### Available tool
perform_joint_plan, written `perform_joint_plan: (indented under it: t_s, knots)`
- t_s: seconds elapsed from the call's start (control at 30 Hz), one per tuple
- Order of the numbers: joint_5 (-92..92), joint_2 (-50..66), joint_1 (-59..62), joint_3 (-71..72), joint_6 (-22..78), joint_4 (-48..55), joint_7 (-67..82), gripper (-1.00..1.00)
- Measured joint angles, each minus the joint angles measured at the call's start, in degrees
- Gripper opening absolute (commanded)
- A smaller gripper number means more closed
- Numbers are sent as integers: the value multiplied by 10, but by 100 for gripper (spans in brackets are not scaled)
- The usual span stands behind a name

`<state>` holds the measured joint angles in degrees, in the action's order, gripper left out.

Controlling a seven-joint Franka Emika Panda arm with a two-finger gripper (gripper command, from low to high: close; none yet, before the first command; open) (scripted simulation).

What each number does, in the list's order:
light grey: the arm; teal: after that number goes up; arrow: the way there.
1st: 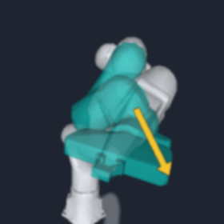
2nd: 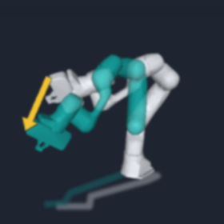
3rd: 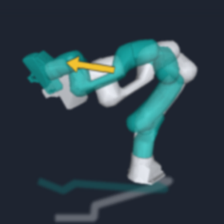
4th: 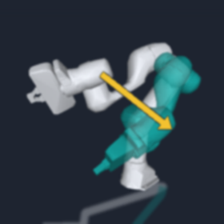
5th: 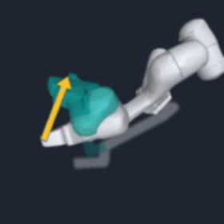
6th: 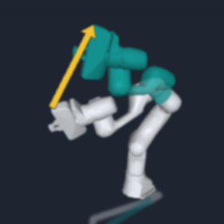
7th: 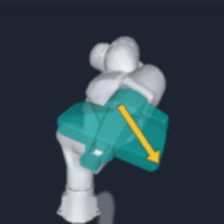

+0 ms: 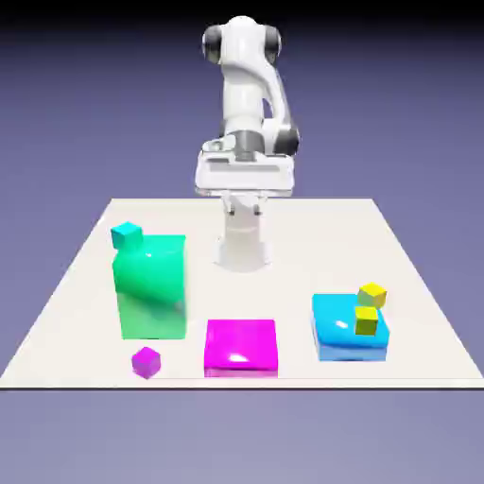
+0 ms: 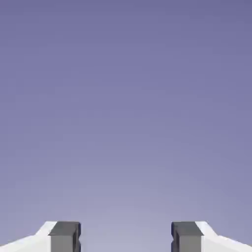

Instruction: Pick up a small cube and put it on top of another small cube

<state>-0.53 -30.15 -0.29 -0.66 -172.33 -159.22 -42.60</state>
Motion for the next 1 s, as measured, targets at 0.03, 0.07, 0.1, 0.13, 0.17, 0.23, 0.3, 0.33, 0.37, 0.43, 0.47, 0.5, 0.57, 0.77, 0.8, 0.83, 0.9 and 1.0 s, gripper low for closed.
perform_joint_plan:
  t_s: [0.03, 0.07, 0.1, 0.13, 0.17, 0.23, 0.3, 0.33, 0.37, 0.43, 0.47, 0.5, 0.57, 0.77, 0.8, 0.83, 0.9, 1.0]
  knots:
    - [-4, 21, 3, -5, 14, 15, -1, 0]
    - [-9, 42, 7, -11, 28, 30, -2, 0]
    - [-13, 62, 10, -16, 42, 44, -4, 0]
    - [-18, 83, 13, -22, 56, 59, -5, 0]
    - [-22, 104, 16, -27, 70, 74, -6, 0]
    - [-31, 145, 23, -38, 97, 104, -8, 0]
    - [-40, 187, 29, -49, 125, 133, -11, 0]
    - [-44, 208, 33, -54, 139, 148, -12, 0]
    - [-49, 228, 36, -60, 153, 163, -13, 0]
    - [-58, 270, 46, -71, 181, 192, -16, 0]
    - [-62, 291, 49, -76, 195, 207, -17, 0]
    - [-67, 311, 52, -81, 209, 222, -18, 0]
    - [-75, 353, 57, -92, 237, 251, -20, 0]
    - [-102, 478, 75, -125, 320, 340, -28, 0]
    - [-106, 498, 78, -130, 334, 355, -29, 0]
    - [-111, 519, 82, -136, 348, 370, -30, 0]
    - [-120, 561, 88, -147, 376, 399, -32, 0]
    - [-132, 602, 96, -145, 369, 413, -28, 0]
